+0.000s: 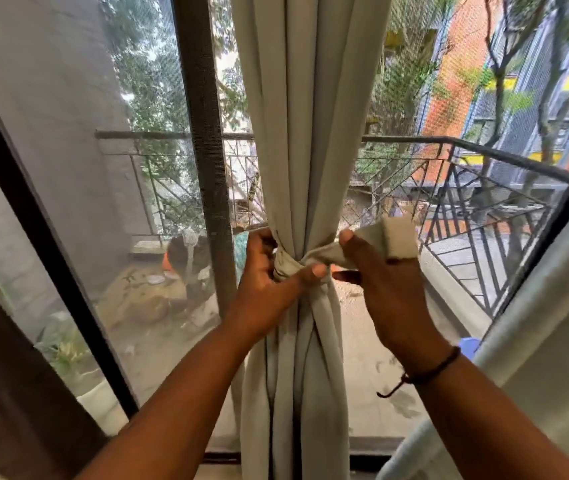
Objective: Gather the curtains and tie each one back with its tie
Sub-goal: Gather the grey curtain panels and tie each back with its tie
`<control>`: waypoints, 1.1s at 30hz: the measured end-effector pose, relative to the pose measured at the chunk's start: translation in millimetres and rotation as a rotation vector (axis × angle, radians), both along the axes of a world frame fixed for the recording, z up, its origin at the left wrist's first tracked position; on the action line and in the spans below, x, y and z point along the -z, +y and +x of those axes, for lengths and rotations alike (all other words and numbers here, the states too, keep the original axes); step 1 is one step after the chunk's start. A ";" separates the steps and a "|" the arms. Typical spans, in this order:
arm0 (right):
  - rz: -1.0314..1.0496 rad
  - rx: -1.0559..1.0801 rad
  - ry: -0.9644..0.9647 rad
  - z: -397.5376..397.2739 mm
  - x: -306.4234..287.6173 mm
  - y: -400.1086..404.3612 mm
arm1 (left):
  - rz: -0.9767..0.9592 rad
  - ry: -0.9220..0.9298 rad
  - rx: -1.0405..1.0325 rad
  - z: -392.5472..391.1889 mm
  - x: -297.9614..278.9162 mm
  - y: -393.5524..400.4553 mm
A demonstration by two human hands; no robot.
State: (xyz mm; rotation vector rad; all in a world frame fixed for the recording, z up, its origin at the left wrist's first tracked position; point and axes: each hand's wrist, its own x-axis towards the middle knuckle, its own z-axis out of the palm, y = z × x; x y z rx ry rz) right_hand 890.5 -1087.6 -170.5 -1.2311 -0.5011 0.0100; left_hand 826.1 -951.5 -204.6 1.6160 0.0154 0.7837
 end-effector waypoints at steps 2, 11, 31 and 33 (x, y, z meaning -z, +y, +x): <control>-0.038 0.017 -0.005 -4.2 7.6 -1.3 | -0.015 -0.010 -0.007 5.8 -4.5 -1.4; -0.206 -0.178 0.156 -9.5 20.6 -26.0 | -0.161 0.000 0.084 10.6 -2.2 -5.5; -0.389 -0.143 0.456 39.0 5.9 15.5 | -0.225 0.068 0.335 4.3 -15.5 -37.3; -0.441 -0.143 0.404 39.3 2.9 13.0 | -0.343 0.110 0.439 2.3 -14.5 -29.3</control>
